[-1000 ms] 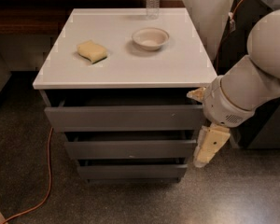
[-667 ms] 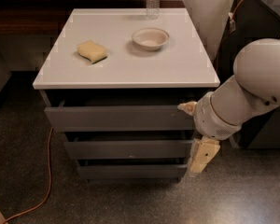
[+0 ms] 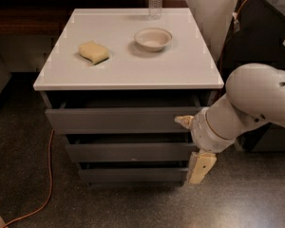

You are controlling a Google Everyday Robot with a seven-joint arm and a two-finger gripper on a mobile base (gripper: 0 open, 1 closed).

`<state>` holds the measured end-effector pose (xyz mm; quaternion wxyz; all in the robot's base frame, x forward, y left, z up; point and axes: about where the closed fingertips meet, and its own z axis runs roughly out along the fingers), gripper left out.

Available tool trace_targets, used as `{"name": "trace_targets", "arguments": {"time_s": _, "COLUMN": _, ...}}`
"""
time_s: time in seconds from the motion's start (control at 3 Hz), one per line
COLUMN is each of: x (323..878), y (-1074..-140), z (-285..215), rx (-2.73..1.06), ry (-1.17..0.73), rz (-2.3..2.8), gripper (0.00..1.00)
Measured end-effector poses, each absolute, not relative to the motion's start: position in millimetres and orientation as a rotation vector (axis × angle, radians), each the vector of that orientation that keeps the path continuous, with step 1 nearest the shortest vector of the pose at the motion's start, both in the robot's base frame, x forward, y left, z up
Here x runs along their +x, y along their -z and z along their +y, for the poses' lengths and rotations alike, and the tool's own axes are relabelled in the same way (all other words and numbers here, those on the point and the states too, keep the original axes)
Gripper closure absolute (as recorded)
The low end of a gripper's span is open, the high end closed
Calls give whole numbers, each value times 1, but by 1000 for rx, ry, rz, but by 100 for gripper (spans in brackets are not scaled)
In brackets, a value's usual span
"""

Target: Place sponge into bottom drawer

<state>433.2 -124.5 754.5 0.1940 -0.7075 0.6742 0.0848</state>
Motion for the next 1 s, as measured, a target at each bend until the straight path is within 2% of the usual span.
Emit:
{"name": "trace_targets", "arguments": {"time_s": 0.33, "x": 435, "y": -726, "z": -118, "rx": -2011, "ry": -271, "rz": 1926, "gripper": 0}}
{"name": "trace_targets", "arguments": {"time_s": 1.0, "x": 448, "y": -610, "z": -111, "rx": -2062, "ry": -237, "rz": 1919, "gripper": 0}}
